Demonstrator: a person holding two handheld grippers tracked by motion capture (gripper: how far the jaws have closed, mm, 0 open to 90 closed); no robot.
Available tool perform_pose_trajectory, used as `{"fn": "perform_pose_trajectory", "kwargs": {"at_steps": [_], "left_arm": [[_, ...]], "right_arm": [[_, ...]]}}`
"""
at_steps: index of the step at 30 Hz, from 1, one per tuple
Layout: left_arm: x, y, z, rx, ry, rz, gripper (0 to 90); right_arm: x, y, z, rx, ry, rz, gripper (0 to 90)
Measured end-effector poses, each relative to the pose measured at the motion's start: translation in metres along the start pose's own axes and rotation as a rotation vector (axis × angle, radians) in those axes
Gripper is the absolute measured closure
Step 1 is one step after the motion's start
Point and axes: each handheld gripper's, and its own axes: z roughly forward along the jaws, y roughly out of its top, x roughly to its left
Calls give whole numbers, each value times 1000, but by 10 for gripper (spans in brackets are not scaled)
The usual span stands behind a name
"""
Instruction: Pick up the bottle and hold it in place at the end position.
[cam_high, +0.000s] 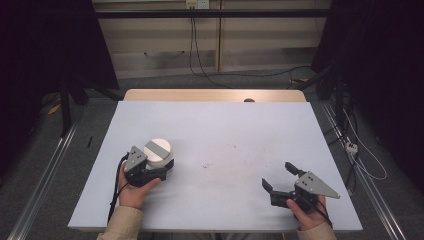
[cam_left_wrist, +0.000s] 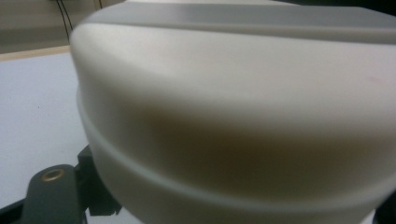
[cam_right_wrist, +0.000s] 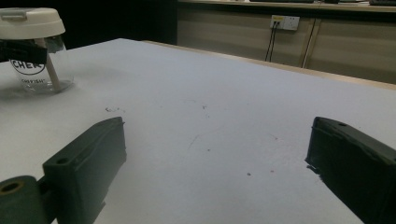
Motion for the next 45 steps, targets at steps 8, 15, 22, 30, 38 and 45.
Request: {"fn": "perform_pose_trajectory", "kwargs": {"at_steps": [8,15,22,30,38,45], "left_arm": [[0,0,0,0,7,6,178],[-1,1,-1,8,14,4,180],[1,3,-4,-14,33,18,182],[2,10,-1,-51,30,-19,182],[-4,20,16,-48,5,5,182],[-9,25,29,-45,-10,11,183]], "right_arm": [[0,0,0,-3,0,1,42],[0,0,-1,-6,-1,2,43],[0,1,-1,-9,-1,4,43],[0,1,0,-11,0,1,43],[-1,1,0,-11,4,-1,43],[-1,2,-1,-16,0,0,42]]}}
